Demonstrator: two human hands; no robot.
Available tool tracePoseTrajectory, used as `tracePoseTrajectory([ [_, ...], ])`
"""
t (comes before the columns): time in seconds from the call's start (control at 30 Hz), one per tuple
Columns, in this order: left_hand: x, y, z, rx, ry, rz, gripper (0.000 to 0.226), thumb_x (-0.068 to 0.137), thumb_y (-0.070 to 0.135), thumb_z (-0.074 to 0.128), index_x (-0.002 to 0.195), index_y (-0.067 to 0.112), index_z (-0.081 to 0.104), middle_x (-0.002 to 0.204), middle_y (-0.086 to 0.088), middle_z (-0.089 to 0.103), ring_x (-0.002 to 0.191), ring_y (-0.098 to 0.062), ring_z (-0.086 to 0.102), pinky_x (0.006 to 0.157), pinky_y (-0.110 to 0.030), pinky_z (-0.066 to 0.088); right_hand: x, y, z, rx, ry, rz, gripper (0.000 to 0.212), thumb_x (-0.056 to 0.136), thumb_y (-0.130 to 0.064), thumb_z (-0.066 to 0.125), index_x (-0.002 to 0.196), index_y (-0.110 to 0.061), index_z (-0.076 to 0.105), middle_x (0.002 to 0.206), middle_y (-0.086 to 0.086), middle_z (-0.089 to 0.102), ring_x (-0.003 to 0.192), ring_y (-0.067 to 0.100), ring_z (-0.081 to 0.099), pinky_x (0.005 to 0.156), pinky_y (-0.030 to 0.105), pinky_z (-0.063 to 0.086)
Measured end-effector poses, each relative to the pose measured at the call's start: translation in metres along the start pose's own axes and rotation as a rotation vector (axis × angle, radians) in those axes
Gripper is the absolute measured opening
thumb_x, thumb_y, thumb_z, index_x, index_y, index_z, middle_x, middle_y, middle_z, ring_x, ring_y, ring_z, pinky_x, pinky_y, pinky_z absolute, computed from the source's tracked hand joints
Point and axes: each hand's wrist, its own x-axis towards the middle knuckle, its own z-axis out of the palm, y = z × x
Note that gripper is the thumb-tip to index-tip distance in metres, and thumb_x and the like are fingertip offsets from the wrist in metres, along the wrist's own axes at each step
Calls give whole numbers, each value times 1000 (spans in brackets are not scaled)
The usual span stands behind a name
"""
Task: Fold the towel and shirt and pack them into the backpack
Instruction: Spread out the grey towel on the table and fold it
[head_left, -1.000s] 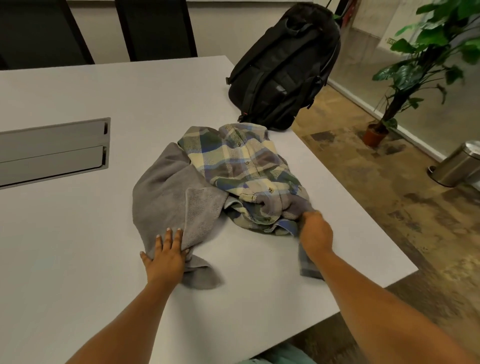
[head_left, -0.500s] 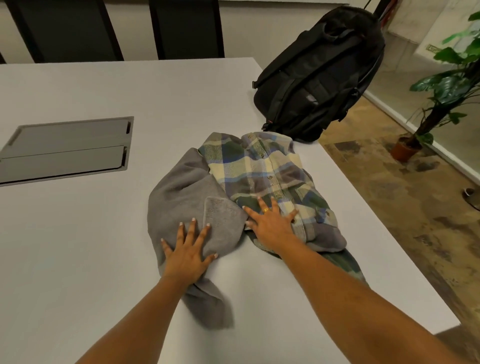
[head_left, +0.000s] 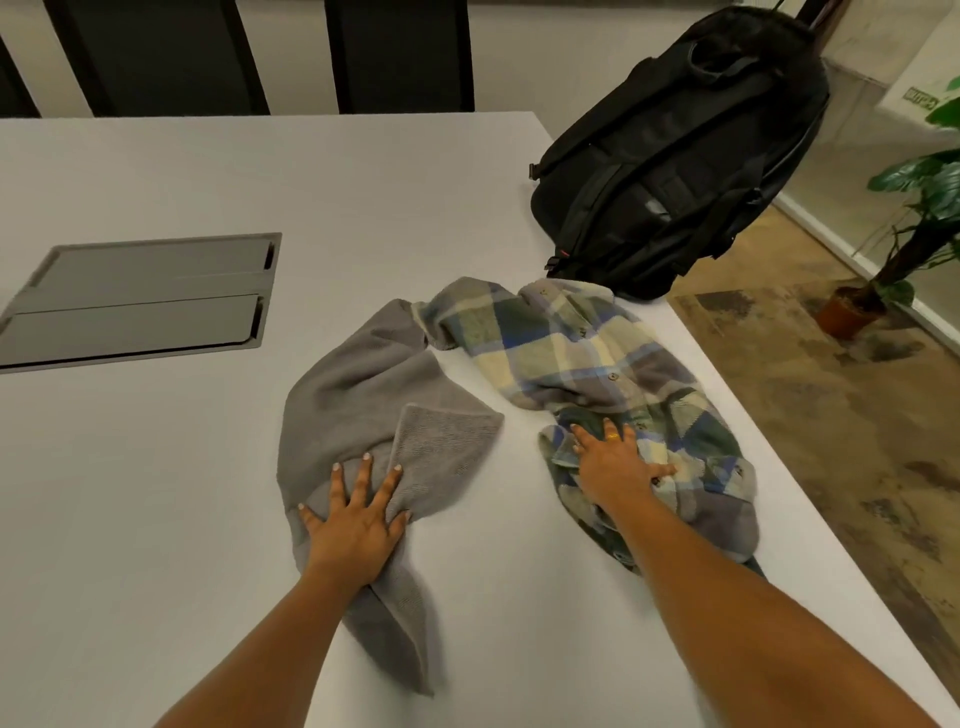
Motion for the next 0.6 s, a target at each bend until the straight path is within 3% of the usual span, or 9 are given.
tracePoseTrajectory([
  [0.13, 0, -2, 3, -20, 13, -1, 88, 59, 73, -17, 139, 38, -26, 153, 6, -27, 141, -27, -24, 107, -67, 4, 4, 27, -8, 45, 5, 126, 66, 96, -39, 45, 148, -39, 5, 158, 3, -5, 144, 31, -11, 94, 79, 14],
  [0.2, 1, -1, 4, -44, 22, -8, 92, 53, 72, -20, 137, 36, -27, 153, 5, -27, 140, -27, -24, 107, -68, 2, 5, 26, -9, 36, 3, 177, 65, 95, -40, 46, 148, -36, 9, 158, 6, 1, 144, 33, -6, 95, 78, 16],
  [0.33, 1, 1, 4, -35, 60, 2, 113, 43, 83, -32, 144, 37, -15, 155, 3, -20, 142, -28, -20, 108, -66, 1, 1, 1, -15, -76, 235, 212, 41, 96, -35, 37, 133, -20, 45, 140, 10, 37, 128, 36, 29, 101, 63, 25],
  [0.4, 2, 5, 5, -74, 141, 7, 117, 47, 85, -31, 148, 35, 3, 157, 0, -9, 143, -28, -13, 106, -67, -1, 1, -15, -18, -141, 420, 104, 37, 93, -31, 42, 127, -19, 49, 135, 7, 40, 122, 32, 35, 100, 55, 28],
  [0.47, 1, 11, 0, -112, 214, 16, 107, 61, 87, -15, 148, 32, 16, 157, -1, 2, 144, -29, -4, 102, -72, 1, 4, -31, -22, -128, 514, -71, 37, 91, -26, 44, 126, -17, 48, 134, 8, 41, 122, 30, 35, 101, 52, 27],
  [0.6, 15, 18, -12, -130, 193, -17, 112, 44, 94, -15, 138, 35, -23, 148, 3, -32, 140, -31, -24, 99, -74, -2, 24, -58, -31, -67, 465, -313, 45, 92, -21, 44, 136, -22, 36, 151, 6, 24, 138, 30, 18, 105, 57, 22],
])
